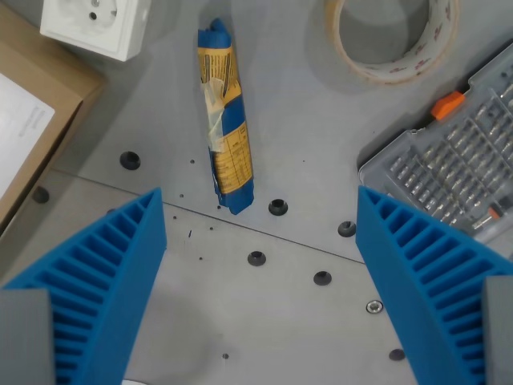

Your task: Pick up the blue bag

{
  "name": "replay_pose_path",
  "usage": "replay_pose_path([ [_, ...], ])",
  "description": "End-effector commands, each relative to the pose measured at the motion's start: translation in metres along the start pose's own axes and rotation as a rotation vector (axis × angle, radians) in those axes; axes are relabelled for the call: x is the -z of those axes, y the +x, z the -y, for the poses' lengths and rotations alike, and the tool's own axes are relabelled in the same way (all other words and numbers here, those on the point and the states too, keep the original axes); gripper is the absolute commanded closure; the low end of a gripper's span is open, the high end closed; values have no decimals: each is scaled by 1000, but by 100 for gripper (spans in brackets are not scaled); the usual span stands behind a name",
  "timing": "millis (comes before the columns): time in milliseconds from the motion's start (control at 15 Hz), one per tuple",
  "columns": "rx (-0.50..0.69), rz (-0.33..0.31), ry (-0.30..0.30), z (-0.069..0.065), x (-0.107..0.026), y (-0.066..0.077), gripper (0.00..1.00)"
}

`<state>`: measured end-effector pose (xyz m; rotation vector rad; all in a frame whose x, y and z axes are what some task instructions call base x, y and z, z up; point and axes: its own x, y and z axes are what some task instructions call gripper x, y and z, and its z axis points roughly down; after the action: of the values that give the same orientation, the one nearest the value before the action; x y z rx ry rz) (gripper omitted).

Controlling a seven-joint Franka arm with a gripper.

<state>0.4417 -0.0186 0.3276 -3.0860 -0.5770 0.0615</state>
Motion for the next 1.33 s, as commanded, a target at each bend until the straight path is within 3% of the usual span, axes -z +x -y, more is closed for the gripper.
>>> replay_pose_path([
  [67,53,-95,-45,4,-12,-5,0],
  [733,94,-85,-53,12,-59,-4,0],
  [1333,129,-97,-68,21,-104,-12,0],
])
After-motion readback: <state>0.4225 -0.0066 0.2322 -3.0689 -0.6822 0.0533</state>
